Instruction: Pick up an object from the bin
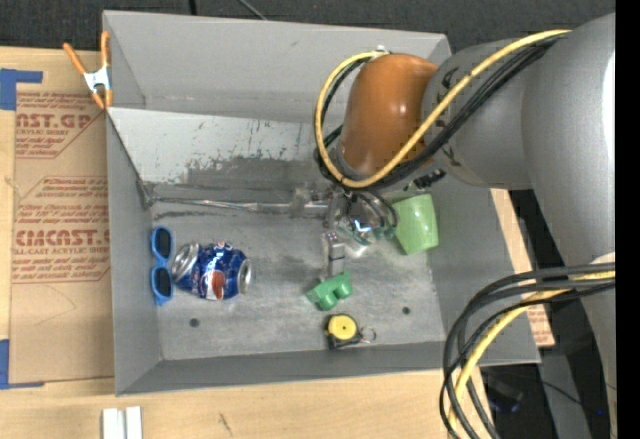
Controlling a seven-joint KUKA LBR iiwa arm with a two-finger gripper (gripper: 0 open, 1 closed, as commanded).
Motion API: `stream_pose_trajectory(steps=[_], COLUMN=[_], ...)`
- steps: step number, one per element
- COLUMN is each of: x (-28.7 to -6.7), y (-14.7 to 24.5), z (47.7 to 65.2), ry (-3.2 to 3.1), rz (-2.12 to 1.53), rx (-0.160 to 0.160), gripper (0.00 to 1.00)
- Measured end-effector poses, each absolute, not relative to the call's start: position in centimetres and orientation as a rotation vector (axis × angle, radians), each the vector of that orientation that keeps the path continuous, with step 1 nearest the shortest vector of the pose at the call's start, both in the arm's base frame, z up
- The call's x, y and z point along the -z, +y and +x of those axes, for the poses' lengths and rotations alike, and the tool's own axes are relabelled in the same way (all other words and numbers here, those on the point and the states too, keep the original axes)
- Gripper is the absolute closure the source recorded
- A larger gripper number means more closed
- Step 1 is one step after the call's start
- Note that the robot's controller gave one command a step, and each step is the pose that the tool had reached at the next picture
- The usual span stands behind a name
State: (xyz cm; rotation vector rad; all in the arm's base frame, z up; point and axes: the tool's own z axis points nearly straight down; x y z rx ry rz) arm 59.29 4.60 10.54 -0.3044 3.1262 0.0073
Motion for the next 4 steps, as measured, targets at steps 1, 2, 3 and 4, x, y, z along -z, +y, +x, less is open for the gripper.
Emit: stream_pose_trajectory(steps=[1,2,3,4], x=[-8.3,-6.9,-6.9,-6.9], y=[-3.7,1.0,-0.4,-0.4], z=[55.5,54.9,53.1,53.1], ry=[3.063,3.032,2.956,2.953], rz=[-0.706,-0.821,-1.068,-1.068], rx=[0.002,-0.004,-0.001,-0.001], gripper=[0.00,0.00,0.00,1.00])
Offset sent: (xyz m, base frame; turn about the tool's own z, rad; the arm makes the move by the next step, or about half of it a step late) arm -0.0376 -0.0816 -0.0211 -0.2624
